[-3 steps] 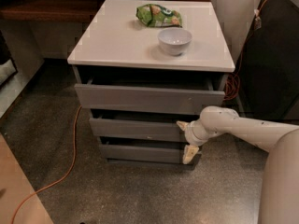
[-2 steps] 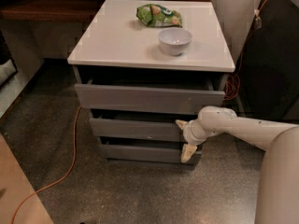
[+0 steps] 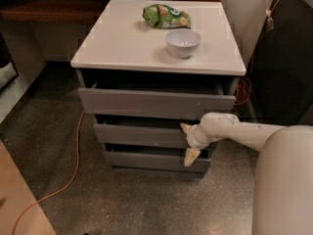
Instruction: Open middle drawer
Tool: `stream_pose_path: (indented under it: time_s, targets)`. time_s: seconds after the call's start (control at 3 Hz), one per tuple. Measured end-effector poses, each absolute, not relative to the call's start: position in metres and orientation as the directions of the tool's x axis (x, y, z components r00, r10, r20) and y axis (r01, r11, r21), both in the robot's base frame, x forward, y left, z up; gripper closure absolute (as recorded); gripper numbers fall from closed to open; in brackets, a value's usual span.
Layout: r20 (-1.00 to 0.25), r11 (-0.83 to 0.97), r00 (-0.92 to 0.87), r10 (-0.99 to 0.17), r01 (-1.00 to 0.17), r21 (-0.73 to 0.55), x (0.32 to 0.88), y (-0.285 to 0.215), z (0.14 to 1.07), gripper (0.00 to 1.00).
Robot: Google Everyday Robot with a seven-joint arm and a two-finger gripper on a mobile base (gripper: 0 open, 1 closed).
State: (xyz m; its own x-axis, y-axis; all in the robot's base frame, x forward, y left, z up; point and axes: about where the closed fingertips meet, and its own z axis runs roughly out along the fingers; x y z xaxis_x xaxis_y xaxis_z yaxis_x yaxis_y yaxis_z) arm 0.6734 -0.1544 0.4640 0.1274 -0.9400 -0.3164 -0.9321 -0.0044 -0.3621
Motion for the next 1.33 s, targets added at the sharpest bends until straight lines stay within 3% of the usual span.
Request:
stream_pose_path:
  time_s: [0.67, 1.33]
  targets:
    - [-0.333, 0.038, 0.094, -0.938, -0.928, -0.370, 0.710, -0.150, 0.442, 0.01]
    - [-0.342, 0.058, 0.066, -0.937, -0.939, -0.340, 0.716, -0.148, 0.430, 0.47]
